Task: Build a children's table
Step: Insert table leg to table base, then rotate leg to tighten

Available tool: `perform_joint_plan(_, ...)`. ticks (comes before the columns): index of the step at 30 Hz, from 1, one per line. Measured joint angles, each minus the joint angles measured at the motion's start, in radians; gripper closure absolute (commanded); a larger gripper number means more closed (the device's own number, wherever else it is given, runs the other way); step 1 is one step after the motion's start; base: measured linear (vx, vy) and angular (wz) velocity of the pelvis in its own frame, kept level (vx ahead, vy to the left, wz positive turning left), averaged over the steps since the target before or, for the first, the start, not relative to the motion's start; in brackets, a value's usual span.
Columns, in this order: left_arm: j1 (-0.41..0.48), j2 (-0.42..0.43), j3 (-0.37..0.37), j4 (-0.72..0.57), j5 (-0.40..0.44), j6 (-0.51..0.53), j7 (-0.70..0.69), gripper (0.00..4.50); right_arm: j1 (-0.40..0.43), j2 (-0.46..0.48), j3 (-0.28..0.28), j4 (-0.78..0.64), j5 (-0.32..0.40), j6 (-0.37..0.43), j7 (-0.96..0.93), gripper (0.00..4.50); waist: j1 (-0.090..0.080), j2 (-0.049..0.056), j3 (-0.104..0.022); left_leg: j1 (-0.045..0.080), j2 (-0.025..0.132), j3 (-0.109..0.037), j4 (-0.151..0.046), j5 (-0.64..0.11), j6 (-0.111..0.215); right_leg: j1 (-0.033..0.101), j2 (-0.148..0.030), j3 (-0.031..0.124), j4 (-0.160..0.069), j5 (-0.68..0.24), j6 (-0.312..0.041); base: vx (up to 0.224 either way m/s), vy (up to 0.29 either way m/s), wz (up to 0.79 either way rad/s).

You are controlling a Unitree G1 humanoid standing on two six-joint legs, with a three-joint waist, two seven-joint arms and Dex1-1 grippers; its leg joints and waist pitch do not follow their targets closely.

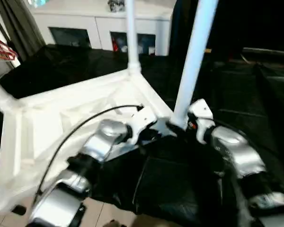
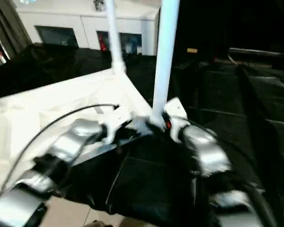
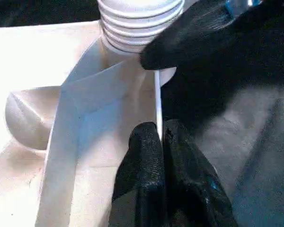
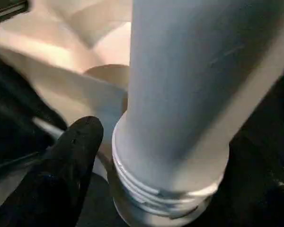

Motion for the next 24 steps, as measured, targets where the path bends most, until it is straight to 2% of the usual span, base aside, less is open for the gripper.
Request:
perform_joint_plan(4, 0.029, 0.04, -0.02, -0.05, -0.01, -0.019, -0.087, 4.5, 0.026, -0.04, 0.03, -0.048, 0.023, 0.0, 0.109, 0.62, 0.011, 0.0, 0.0, 0.0, 0.0, 0.001, 0.0, -0.001, -0.001, 0.0, -0.001, 0.0, 0.0, 0.0, 0.0, 0.0, 0.0, 0.0)
perform_joint_plan(8, 0.068, 0.099, -0.039, -0.118, -0.027, -0.033, -0.183, 4.5, 0.049, -0.096, 0.042, -0.115, 0.051, 0.01, 0.211, 0.62, 0.015, 0.0, 0.0, -0.001, 0.0, 0.002, 0.0, -0.002, -0.003, 0.001, -0.001, 0.0, -0.001, 0.0, 0.0, 0.0, 0.0, 0.0)
perform_joint_plan(12, 0.073, 0.125, -0.053, -0.135, -0.035, -0.04, -0.228, 4.5, 0.067, -0.116, 0.061, -0.146, 0.066, 0.021, 0.277, 1.09, 0.022, 0.0, 0.001, -0.001, 0.0, 0.002, 0.0, -0.002, -0.003, 0.001, -0.001, 0.0, 0.0, 0.0, 0.0, 0.0, 0.0, 0.0)
perform_joint_plan(17, 0.074, 0.135, -0.058, -0.146, -0.035, -0.041, -0.241, 4.5, 0.072, -0.124, 0.069, -0.16, 0.068, 0.025, 0.306, 1.37, 0.024, 0.0, 0.001, -0.001, 0.0, 0.002, 0.0, -0.001, -0.003, 0.001, -0.001, 0.0, 0.0, 0.0, 0.0, 0.0, 0.0, 0.0)
perform_joint_plan(18, 0.075, 0.138, -0.059, -0.148, -0.035, -0.041, -0.248, 4.5, 0.073, -0.125, 0.07, -0.163, 0.069, 0.026, 0.309, 1.61, 0.024, 0.0, 0.001, -0.001, 0.0, 0.002, 0.0, -0.001, -0.003, 0.001, -0.001, 0.0, 0.0, 0.0, 0.0, 0.0, 0.0, 0.0)
perform_joint_plan(24, 0.082, 0.146, -0.06, -0.16, -0.038, -0.041, -0.264, 4.5, 0.088, -0.13, 0.071, -0.191, 0.075, 0.043, 0.323, 1.77, 0.029, 0.0, 0.001, -0.001, 0.0, 0.002, 0.0, -0.001, -0.003, 0.0, -0.001, 0.0, 0.0, 0.0, 0.0, 0.0, 0.0, 0.0)
